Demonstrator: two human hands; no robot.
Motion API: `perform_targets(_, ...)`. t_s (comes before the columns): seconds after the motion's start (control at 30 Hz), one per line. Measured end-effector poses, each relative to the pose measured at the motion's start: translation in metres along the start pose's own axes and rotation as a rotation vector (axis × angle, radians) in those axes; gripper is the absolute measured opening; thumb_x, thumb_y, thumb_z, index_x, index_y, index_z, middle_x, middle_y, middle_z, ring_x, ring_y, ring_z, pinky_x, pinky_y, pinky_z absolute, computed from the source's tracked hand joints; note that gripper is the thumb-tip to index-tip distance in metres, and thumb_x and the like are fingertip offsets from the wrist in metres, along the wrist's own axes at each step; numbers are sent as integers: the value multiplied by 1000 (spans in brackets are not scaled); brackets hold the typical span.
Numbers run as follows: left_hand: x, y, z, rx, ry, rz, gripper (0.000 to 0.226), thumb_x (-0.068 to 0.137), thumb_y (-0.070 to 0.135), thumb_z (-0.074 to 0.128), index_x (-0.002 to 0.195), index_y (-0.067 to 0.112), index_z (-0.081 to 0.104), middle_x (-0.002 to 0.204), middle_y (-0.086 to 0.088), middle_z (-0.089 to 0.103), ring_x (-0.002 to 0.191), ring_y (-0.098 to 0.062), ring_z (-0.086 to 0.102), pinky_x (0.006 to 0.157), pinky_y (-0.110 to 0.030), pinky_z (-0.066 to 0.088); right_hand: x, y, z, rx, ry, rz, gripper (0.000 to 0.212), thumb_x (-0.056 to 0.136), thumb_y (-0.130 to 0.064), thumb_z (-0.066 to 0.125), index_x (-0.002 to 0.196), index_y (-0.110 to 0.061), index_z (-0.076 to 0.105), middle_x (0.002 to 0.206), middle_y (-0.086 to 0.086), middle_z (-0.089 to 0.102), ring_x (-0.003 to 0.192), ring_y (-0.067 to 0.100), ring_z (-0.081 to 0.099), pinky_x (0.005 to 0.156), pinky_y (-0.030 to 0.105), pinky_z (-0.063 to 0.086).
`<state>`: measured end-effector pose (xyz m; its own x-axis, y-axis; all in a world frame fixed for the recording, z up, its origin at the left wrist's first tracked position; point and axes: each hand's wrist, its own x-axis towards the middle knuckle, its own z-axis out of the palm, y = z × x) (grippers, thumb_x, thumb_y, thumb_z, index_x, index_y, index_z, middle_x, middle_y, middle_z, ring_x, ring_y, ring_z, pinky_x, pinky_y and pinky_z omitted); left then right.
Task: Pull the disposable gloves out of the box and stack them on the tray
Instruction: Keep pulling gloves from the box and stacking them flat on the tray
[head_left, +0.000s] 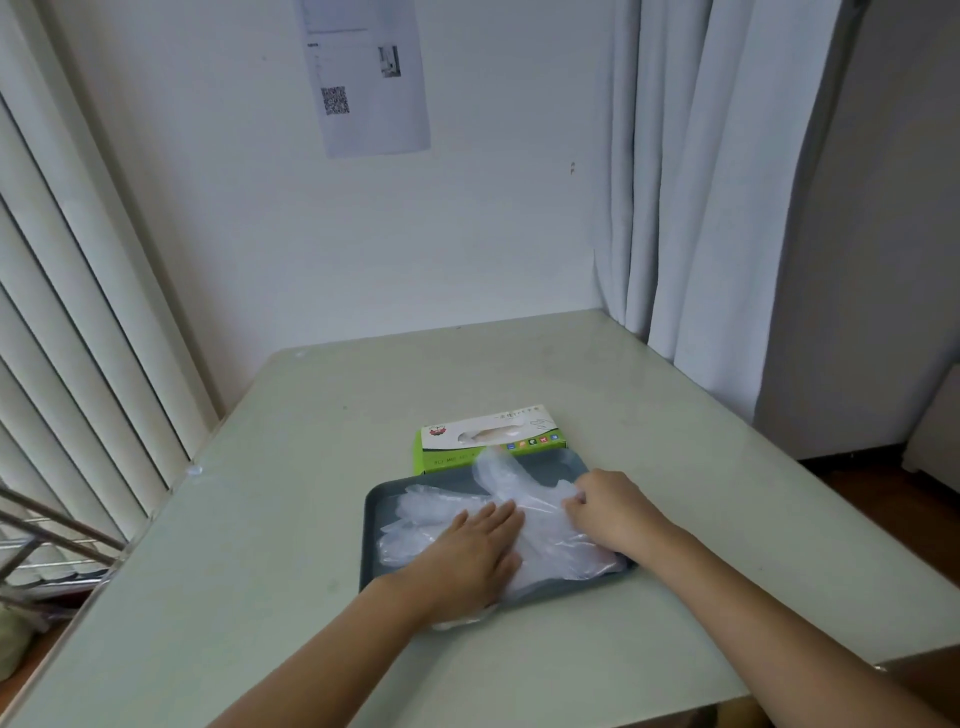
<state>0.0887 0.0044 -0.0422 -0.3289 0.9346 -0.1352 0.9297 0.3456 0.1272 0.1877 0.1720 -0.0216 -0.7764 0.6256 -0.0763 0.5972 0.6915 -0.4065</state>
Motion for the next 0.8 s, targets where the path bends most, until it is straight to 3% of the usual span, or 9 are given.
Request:
perform_targets(0.1, -2, -1, 1, -32, -36, -5, 56, 105, 35, 22, 155, 20, 1, 162, 2, -4, 149, -16, -3, 118, -37, -1, 7, -2, -14, 110, -63, -23, 31, 85, -30, 63, 64, -15, 46, 68, -1, 52, 66, 17, 50, 54, 25, 36)
perform_targets(0.2, -2, -1, 2, -44, -35, -8, 56, 105, 36, 21, 155, 21, -1, 162, 3, -6, 149, -16, -5, 118, -36, -3, 18, -8, -23, 222, -97, -52, 14, 76, -22, 75, 78, -18, 62, 70, -4, 63, 63, 10, 58, 65, 24, 48)
perform_targets(0.33, -5, 0, 2, -76, 15, -17, 59, 105, 37, 25, 154, 19, -1, 162, 0, -7, 149, -14, -7, 117, -29, -7, 27, -11, -19, 188, -122, -94, 24, 72, -3, 71, 69, -25, 61, 71, -5, 65, 69, 13, 63, 71, 25, 52)
perform_targets(0.43, -6, 2, 0, -114, 87, -11, 61, 104, 40, 27, 154, 17, 0, 162, 2, -6, 148, -12, -9, 115, -24, -10, 29, -7, -17, 187, -131, -154, 24, 76, -4, 70, 66, -25, 64, 61, -13, 60, 60, 3, 57, 66, 20, 48)
perform_targets(0.63, -2, 6, -7, -191, 103, -11, 64, 102, 47, 27, 155, 20, 1, 162, 5, -5, 147, -8, -9, 114, -22, -10, 36, 0, -22, 205, -181, -212, 11, 82, -5, 70, 91, -9, 74, 65, -14, 61, 59, -4, 55, 55, 6, 39)
perform_targets(0.8, 2, 3, -7, -142, 89, -67, 69, 101, 51, 28, 154, 18, -2, 162, 3, -8, 147, -10, -11, 117, -28, -11, 42, 0, -24, 186, -245, -232, 14, 83, -4, 69, 97, -7, 73, 75, -9, 67, 68, -1, 61, 62, 7, 44)
